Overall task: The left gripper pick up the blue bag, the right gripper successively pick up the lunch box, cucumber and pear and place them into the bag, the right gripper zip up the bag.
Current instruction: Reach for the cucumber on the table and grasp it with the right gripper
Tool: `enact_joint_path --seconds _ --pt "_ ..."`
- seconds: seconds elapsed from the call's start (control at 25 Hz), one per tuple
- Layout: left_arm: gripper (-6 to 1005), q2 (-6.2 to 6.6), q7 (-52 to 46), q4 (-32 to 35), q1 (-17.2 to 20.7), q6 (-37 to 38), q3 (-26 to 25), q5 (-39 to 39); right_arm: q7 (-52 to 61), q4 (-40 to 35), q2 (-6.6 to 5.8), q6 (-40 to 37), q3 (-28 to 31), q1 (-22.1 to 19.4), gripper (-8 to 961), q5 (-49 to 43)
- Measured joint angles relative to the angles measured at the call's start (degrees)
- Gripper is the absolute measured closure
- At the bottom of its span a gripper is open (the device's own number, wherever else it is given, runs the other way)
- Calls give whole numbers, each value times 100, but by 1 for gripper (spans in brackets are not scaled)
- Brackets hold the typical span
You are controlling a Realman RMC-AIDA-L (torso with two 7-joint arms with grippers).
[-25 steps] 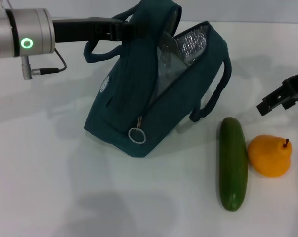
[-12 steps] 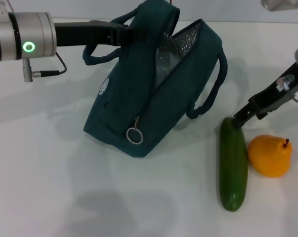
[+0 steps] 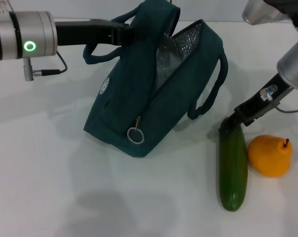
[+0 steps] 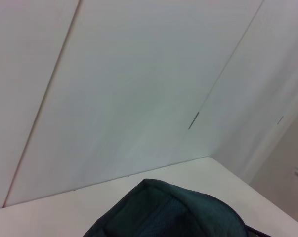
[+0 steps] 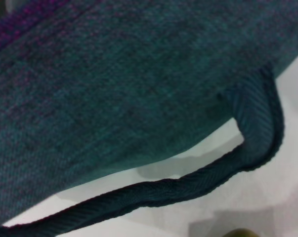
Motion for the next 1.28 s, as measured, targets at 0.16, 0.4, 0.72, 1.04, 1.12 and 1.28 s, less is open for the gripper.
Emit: enact_joint_path --seconds 0.16,0.4,0.72,1.04,1.12,1.28 --pt "939 0 0 0 -14 0 0 0 -4 149 15 91 -171 39 217 110" --pt "939 0 -1 0 -20 0 0 -1 -1 215 11 123 -345 42 222 294" --pt "939 0 -4 1 -12 0 0 -17 14 357 15 135 -441 36 228 323" --pt "939 -4 -5 1 17 0 0 -22 67 373 19 277 -771 44 235 447" --pt "939 -4 1 1 22 0 0 -27 74 376 19 310 -800 49 236 425" --pt "939 -6 37 1 39 0 0 -54 85 382 18 350 -834 61 239 414"
